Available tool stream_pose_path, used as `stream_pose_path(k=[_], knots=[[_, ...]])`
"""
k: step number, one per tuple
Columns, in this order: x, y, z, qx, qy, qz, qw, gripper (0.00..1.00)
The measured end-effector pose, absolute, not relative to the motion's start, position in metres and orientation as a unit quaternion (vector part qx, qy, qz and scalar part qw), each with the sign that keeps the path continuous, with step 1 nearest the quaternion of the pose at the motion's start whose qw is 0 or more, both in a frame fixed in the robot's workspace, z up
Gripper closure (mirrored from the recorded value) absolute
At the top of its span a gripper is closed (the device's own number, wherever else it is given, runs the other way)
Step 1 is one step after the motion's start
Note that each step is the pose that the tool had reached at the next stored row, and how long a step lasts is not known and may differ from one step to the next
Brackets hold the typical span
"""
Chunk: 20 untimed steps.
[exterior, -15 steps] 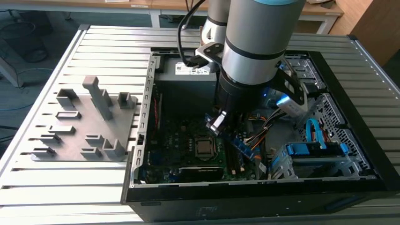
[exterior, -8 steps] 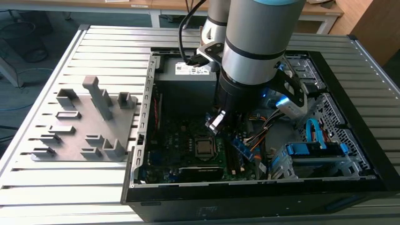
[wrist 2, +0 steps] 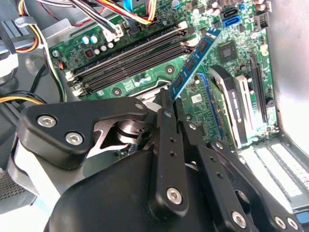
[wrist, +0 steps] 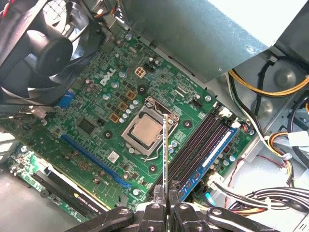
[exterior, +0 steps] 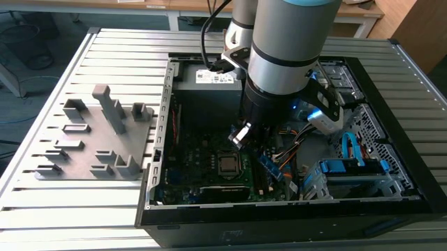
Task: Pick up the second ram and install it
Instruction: 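Insert the second ram into the second slot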
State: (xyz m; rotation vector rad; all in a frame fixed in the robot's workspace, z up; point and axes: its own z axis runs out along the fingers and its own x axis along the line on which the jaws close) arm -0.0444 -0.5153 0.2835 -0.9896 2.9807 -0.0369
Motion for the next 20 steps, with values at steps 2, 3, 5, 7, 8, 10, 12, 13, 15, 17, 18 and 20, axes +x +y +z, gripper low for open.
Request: stream_pose_path(k=[2,3,5,7,8,10,12,13,15,17,18,20], knots=[[-0.0444,-0.5153,0.2834,-0.310,0.951,-0.012,0.000,0.86],[-0.0444,-0.5153,0.2834,-0.308,0.951,-0.012,0.000,0.86],[-0.0444,-0.5153,0.2834,-0.303,0.953,-0.012,0.000,0.86],[-0.0444,-0.5153,0.2833,-0.298,0.954,-0.012,0.000,0.86],[-0.0444,-0.5153,0.2833,-0.296,0.955,-0.012,0.000,0.86],[-0.0444,-0.5153,0.2832,-0.291,0.957,-0.012,0.000,0.86],[-0.0444,-0.5153,0.2832,-0.286,0.958,-0.012,0.000,0.86],[-0.0444,-0.5153,0.2831,-0.283,0.959,-0.012,0.000,0.86],[-0.0444,-0.5153,0.2831,-0.278,0.960,-0.012,0.000,0.86],[-0.0444,-0.5153,0.2830,-0.273,0.962,-0.012,0.000,0.86],[-0.0444,-0.5153,0.2830,-0.271,0.963,-0.012,0.000,0.86],[-0.0444,-0.5153,0.2829,-0.266,0.964,-0.012,0.000,0.86]])
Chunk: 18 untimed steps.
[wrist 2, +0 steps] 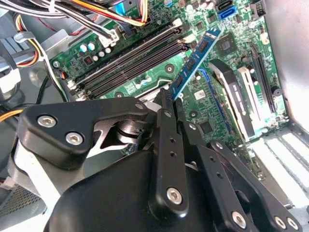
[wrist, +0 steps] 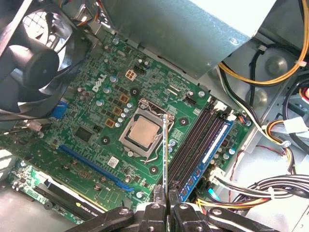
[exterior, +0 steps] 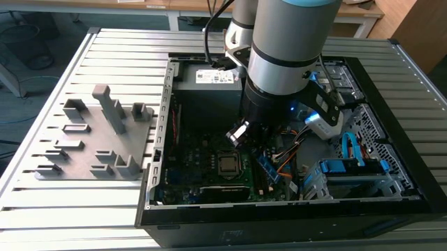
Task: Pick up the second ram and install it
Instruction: 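Insert the second ram into the second slot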
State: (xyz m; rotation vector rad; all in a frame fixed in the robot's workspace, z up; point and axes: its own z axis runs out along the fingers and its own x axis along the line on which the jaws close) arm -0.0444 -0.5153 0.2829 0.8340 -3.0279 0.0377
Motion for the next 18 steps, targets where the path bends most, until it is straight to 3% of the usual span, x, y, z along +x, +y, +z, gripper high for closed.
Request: stream_pose_path(k=[18], knots=[[-0.0444,-0.5153,0.2822,0.224,-0.975,0.012,0.001,0.86]])
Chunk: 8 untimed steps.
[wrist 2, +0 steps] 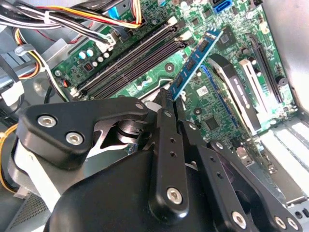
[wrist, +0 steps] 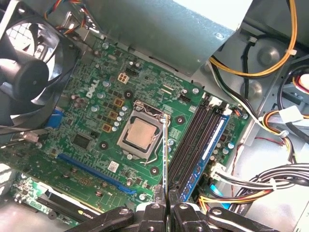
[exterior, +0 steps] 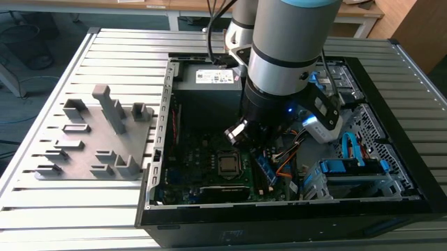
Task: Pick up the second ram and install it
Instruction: 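Insert the second ram into the second slot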
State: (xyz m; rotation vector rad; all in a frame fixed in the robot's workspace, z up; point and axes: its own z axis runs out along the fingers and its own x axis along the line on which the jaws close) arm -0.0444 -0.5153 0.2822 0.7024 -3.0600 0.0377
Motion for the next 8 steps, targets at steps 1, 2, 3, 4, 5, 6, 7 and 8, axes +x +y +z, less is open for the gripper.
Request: stream_pose_path(k=[1,2,3,4,5,6,7,8], knots=[[-0.0444,-0.5153,0.2822,0.221,-0.975,0.012,0.001,0.86],[-0.0444,-0.5153,0.2822,0.217,-0.976,0.012,0.001,0.86],[-0.0444,-0.5153,0.2821,0.214,-0.977,0.012,0.001,0.86],[-0.0444,-0.5153,0.2821,0.210,-0.978,0.012,0.001,0.86],[-0.0444,-0.5153,0.2820,0.207,-0.978,0.012,0.001,0.86],[-0.0444,-0.5153,0.2820,0.204,-0.979,0.012,0.001,0.86],[-0.0444,-0.5153,0.2820,0.201,-0.980,0.012,0.001,0.86],[-0.0444,-0.5153,0.2819,0.197,-0.980,0.012,0.001,0.86]])
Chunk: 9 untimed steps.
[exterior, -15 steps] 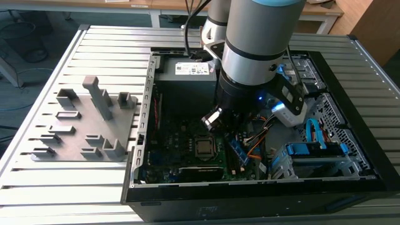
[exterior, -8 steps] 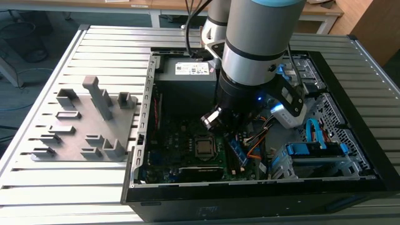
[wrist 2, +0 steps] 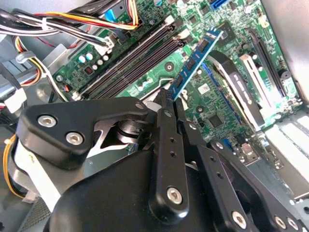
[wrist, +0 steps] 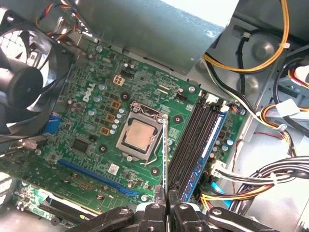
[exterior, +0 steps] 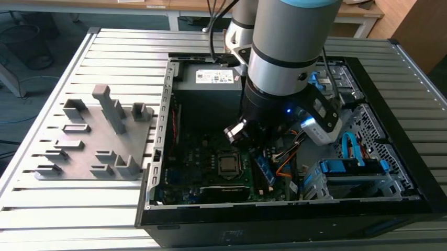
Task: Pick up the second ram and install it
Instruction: 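Insert the second ram into the second slot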
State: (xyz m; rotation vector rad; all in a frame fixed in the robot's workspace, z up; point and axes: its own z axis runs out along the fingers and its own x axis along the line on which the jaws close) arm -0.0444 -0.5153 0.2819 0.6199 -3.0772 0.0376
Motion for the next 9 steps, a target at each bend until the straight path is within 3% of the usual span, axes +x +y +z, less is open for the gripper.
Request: stream_pose_path(k=[9], knots=[[-0.0444,-0.5153,0.2815,0.164,-0.986,0.012,0.002,0.86]])
